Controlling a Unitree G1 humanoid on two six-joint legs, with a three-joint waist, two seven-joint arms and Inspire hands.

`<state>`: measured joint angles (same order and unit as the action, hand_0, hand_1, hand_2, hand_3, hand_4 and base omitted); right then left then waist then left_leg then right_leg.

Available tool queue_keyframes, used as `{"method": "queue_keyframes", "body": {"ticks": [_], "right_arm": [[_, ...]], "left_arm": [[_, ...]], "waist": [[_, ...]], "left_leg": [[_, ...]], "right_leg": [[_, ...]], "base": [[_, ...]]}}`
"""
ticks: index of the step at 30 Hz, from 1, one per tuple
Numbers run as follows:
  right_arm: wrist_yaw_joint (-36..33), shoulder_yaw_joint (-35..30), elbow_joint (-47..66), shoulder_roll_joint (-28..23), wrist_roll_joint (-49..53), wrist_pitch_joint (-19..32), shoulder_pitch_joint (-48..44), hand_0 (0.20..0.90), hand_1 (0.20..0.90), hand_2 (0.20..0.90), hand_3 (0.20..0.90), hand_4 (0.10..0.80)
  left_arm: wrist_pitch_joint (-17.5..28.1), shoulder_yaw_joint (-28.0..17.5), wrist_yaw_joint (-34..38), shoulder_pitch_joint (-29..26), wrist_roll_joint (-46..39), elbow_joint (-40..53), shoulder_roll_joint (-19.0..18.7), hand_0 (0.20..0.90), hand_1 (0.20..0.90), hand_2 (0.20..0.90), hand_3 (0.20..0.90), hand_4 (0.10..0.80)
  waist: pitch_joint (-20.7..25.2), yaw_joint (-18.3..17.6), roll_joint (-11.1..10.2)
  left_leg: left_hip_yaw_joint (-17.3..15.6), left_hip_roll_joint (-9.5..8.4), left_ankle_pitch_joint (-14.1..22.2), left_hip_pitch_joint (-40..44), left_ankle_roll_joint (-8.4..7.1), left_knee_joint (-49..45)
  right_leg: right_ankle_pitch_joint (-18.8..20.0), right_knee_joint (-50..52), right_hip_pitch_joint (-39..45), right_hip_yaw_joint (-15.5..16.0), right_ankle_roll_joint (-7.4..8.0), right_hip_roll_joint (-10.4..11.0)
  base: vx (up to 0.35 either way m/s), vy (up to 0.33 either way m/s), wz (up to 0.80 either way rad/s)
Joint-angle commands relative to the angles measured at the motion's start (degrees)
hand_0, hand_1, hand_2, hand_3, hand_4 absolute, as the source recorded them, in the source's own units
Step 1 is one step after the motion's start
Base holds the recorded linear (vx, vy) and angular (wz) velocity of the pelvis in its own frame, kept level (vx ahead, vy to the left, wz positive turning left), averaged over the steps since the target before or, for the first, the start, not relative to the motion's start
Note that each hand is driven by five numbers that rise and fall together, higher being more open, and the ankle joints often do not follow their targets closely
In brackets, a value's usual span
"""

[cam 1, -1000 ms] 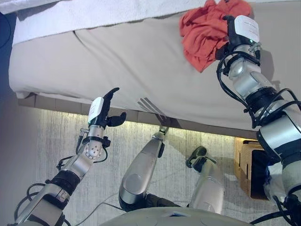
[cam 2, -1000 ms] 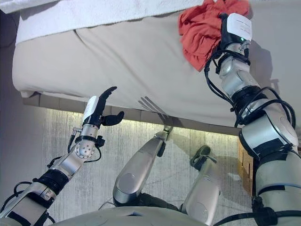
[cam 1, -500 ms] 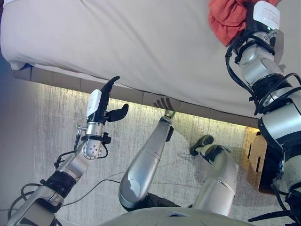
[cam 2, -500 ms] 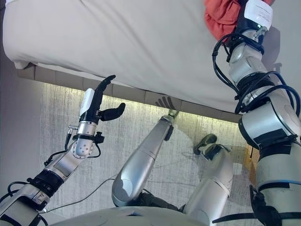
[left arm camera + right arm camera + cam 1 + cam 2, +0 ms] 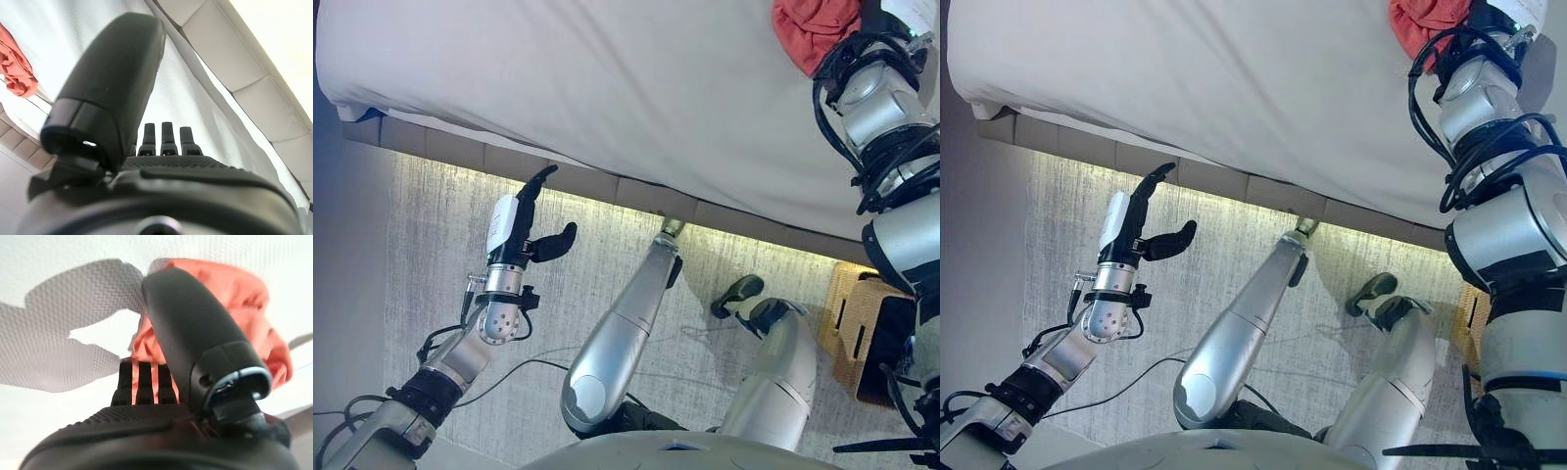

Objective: Pick up the clothes from the bed and place them into the basket

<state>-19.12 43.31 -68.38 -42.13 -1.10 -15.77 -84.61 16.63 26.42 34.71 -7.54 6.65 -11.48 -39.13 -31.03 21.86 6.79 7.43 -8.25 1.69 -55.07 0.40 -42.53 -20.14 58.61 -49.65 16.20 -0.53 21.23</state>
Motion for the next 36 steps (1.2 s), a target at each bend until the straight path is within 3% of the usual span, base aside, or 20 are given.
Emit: {"method": "queue_keyframes", "body": {"ticks": [1, 9, 23, 27, 30, 32, 36], "right_arm": [[-1.96, 3.62, 1.18, -4.71, -0.55, 2.86, -6.63, 0.300, 0.300, 0.300, 0.200, 0.100], [-1.53, 2.94, -1.06, -4.30, -1.16, 4.39, -6.33, 0.300, 0.300, 0.300, 0.200, 0.100], [-3.31, -0.45, 0.95, -6.23, 1.69, 7.32, -3.62, 0.300, 0.300, 0.300, 0.200, 0.100], [-3.72, -2.64, 3.65, -7.63, 2.81, 9.08, -0.80, 0.300, 0.300, 0.300, 0.200, 0.100], [-2.89, -4.41, 6.95, -9.02, 4.05, 9.89, 1.97, 0.300, 0.300, 0.300, 0.200, 0.100], [-2.62, -5.29, 8.83, -9.78, 4.83, 10.68, 3.98, 0.300, 0.300, 0.300, 0.200, 0.100], [-0.37, -8.99, 12.78, -12.24, 5.54, 12.69, 9.68, 0.300, 0.300, 0.300, 0.200, 0.100]], "left_arm": [[4.85, -5.07, 2.83, 1.24, -0.77, 5.32, -2.22, 0.900, 0.900, 0.900, 0.900, 0.800], [4.92, -5.89, 2.15, 1.77, -1.20, 4.98, -3.10, 0.900, 0.900, 0.900, 0.900, 0.800], [2.31, -6.98, -0.95, -1.25, -0.48, 2.89, -3.47, 0.900, 0.900, 0.900, 0.900, 0.800], [0.46, -6.56, -2.34, -1.65, 0.14, 1.73, -3.31, 0.900, 0.900, 0.900, 0.900, 0.800], [-1.76, -5.86, -3.59, -2.70, -0.12, 0.56, -3.85, 0.900, 0.900, 0.900, 0.900, 0.800], [-2.48, -5.81, -3.91, -2.53, 0.82, 0.10, -3.31, 0.900, 0.900, 0.900, 0.900, 0.800], [-4.87, -5.72, -5.40, -2.42, 0.92, -1.23, -3.36, 0.900, 0.900, 0.900, 0.900, 0.800]], "waist": [[1.23, 1.09, 3.70], [1.23, 0.98, 2.53], [1.32, -1.18, -1.61], [4.04, -2.67, -3.53], [7.22, -4.81, -5.34], [9.10, -6.21, -5.84], [14.91, -9.42, -7.31]], "left_leg": [[-2.69, -2.21, 10.76, 5.01, 5.44, -4.51], [-3.02, -0.33, 9.31, 12.23, 4.79, 1.39], [-3.85, 2.83, 9.16, 31.39, 3.89, 10.83], [-4.50, 3.90, 9.50, 36.59, 3.65, 14.24], [-5.41, 5.05, 8.82, 41.88, 2.99, 19.37], [-6.51, 5.89, 6.72, 44.41, 2.70, 22.96], [-9.27, 7.63, 3.88, 51.77, 1.15, 32.28]], "right_leg": [[-0.17, 2.10, 3.76, 1.57, -1.84, -5.11], [1.36, -3.13, 11.01, 2.45, -0.94, -5.09], [4.79, -15.78, 29.78, 2.76, 0.28, -3.96], [7.19, -21.95, 35.41, 2.06, 1.05, -4.52], [9.23, -29.07, 40.30, 0.52, 1.98, -6.17], [11.72, -33.73, 42.59, 0.56, 2.00, -6.96], [15.37, -44.37, 48.66, -0.35, 3.51, -9.46]], "base": [[0.004, 0.010, -0.05], [0.001, 0.001, -0.01], [0.015, -0.022, -0.09], [0.066, 0.006, -0.20], [0.098, -0.009, -0.38], [0.039, 0.037, -0.34], [0.111, 0.000, -0.36]]}}
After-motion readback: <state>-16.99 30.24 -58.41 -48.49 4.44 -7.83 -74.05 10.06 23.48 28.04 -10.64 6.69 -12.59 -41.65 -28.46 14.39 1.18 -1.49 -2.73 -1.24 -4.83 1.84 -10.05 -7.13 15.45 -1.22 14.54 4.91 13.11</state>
